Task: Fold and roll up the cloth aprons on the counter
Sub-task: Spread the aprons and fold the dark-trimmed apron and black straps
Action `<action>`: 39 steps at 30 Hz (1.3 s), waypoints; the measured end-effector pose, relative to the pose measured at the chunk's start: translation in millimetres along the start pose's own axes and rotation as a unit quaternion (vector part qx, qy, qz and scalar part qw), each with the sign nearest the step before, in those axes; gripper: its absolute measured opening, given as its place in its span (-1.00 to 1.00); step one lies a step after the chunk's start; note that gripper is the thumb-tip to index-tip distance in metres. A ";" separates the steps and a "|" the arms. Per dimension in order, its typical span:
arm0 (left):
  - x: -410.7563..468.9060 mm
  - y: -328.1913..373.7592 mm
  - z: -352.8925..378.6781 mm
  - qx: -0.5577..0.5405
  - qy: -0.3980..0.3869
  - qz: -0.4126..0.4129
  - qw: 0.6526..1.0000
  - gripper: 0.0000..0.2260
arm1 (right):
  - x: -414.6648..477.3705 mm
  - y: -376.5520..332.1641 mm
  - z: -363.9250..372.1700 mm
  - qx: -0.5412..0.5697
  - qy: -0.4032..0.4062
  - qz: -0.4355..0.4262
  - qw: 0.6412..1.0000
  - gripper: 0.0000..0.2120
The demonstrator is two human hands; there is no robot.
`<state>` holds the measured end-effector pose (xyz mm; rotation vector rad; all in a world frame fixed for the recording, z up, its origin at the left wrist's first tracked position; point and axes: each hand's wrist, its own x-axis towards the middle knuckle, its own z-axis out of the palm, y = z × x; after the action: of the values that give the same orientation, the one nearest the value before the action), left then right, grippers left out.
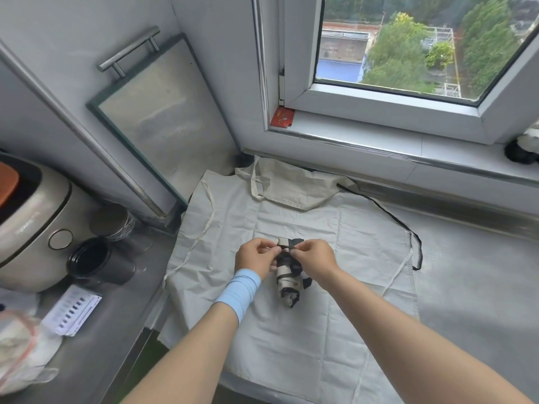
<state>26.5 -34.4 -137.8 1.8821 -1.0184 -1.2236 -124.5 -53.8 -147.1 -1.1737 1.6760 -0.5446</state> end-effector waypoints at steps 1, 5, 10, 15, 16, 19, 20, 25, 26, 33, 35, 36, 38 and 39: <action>0.4 -0.2 -0.3 0.023 0.012 0.025 0.999 -0.94 | -1.9 -0.2 -0.5 -0.014 0.005 -0.018 1.000 -0.91; -2.7 15.8 6.8 0.081 -0.006 0.096 0.992 -0.96 | -8.6 -1.7 2.3 -0.050 -0.019 -0.091 0.994 -0.86; 9.1 31.5 14.6 0.108 -0.069 0.086 0.988 -0.87 | -10.5 -1.2 1.2 -0.059 -0.028 -0.104 0.992 -0.91; 25.5 36.6 18.4 0.167 -0.041 0.116 0.978 -0.91 | 1.5 3.5 -6.8 0.018 -0.067 -0.040 0.997 -0.82; 30.9 36.3 19.5 0.181 -0.076 0.114 0.974 -0.89 | 4.2 4.8 -8.4 0.041 -0.072 -0.027 0.996 -0.82; 41.2 32.0 22.1 0.257 -0.222 0.078 0.937 -0.64 | 9.9 7.3 -14.0 0.106 -0.077 0.005 0.991 -0.79; 43.8 31.0 22.3 0.307 -0.243 0.086 0.916 -0.62 | 12.1 8.1 -16.1 0.119 -0.069 0.020 0.990 -0.77; 44.7 26.0 22.8 0.369 -0.224 0.079 0.899 -0.64 | 13.0 6.3 -34.6 0.127 0.050 0.093 0.986 -0.67; 43.8 22.6 22.2 0.358 -0.219 0.076 0.904 -0.64 | 12.3 7.0 -39.2 0.117 0.075 0.107 0.985 -0.69; 31.4 -8.4 12.9 0.344 -0.150 0.108 0.921 -0.66 | 16.0 -6.1 -52.7 0.210 0.043 0.196 0.957 -0.78; 23.4 -10.7 11.2 0.359 -0.120 0.135 0.916 -0.59 | 15.1 -4.3 -47.6 0.162 0.047 0.188 0.968 -0.77; 18.7 -10.1 10.7 0.361 -0.096 0.161 0.913 -0.54 | 11.9 -0.9 -42.2 0.133 0.049 0.182 0.973 -0.77; 11.4 -8.4 11.8 0.362 -0.080 0.220 0.902 -0.45 | 2.9 7.1 -28.6 0.097 0.053 0.151 0.982 -0.74; 8.8 -6.0 14.6 0.367 -0.112 0.222 0.896 -0.45 | -0.2 12.3 -22.1 0.084 0.061 0.133 0.986 -0.74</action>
<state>16.7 -40.9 -151.5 1.8649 -2.1313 -0.8429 -149.7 -51.9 -147.4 -0.7948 1.8171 -0.5849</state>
